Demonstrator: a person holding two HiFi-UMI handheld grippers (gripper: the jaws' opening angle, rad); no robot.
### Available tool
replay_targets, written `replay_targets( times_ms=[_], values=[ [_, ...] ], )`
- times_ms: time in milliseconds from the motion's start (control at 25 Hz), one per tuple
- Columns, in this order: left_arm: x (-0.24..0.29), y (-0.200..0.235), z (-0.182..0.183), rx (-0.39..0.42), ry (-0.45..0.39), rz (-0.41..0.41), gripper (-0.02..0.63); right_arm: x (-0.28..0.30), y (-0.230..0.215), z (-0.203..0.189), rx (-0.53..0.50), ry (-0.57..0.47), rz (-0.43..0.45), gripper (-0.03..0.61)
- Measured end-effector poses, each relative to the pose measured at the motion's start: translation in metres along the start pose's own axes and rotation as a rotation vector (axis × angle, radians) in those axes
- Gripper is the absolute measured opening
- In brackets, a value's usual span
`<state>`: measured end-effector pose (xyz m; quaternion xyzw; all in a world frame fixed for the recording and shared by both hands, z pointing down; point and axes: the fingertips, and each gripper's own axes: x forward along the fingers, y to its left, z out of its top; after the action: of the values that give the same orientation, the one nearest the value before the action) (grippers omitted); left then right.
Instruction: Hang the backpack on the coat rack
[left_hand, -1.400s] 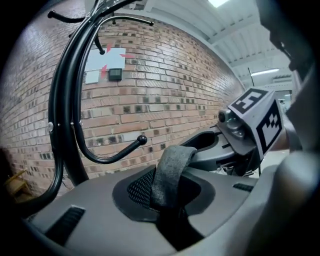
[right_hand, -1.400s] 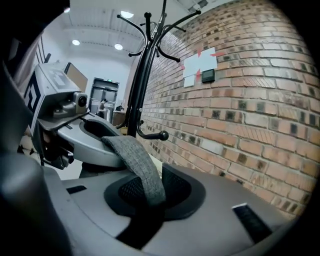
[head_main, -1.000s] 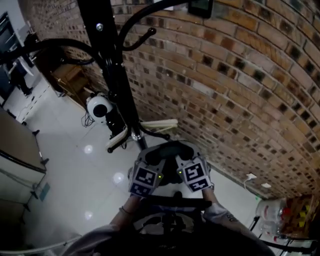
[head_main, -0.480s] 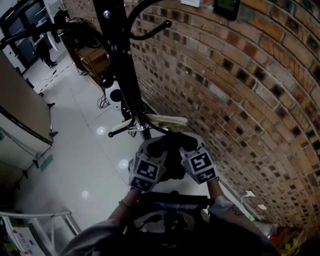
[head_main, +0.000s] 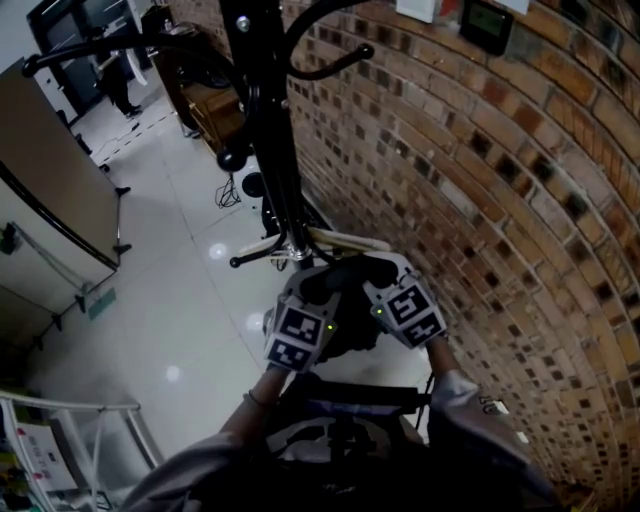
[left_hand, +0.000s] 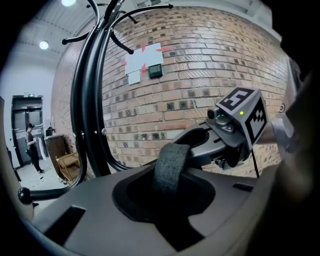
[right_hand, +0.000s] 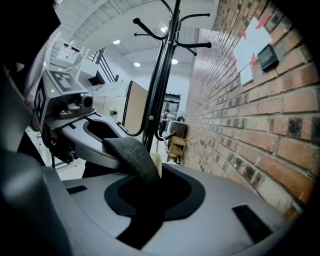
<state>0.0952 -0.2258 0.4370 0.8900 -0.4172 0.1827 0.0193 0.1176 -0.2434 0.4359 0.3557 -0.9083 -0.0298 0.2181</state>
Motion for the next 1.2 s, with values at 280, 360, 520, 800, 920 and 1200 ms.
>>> replay_targets(
  times_ms=[280,360,520,800,920,1200],
  values=[
    [0.008,0.005,0.001,0.016,-0.003,0.012,0.089,0.009,-0.008,0.002,0.002,0.009,0.044,0.078],
    [0.007,0.006,0.002,0.011,0.006,0.009,0.089,0.013,-0.008,0.003,-0.025,0.016,0.072,0.078],
    [0.008,0.005,0.003,0.015,0.001,-0.006,0.091,0.017,-0.006,0.005,-0.091,0.032,0.165,0.078],
    [0.007,0.006,0.003,-0.058,0.011,0.024,0.091,0.022,0.000,0.005,-0.192,0.067,0.356,0.078],
    [0.007,0.007,0.002,-0.091,0.022,0.036,0.091,0.026,0.001,0.005,-0.215,0.079,0.408,0.078],
    [0.007,0.015,-0.004,-0.142,0.066,0.059,0.094,0.040,0.005,0.006,-0.245,0.106,0.504,0.078]
  ],
)
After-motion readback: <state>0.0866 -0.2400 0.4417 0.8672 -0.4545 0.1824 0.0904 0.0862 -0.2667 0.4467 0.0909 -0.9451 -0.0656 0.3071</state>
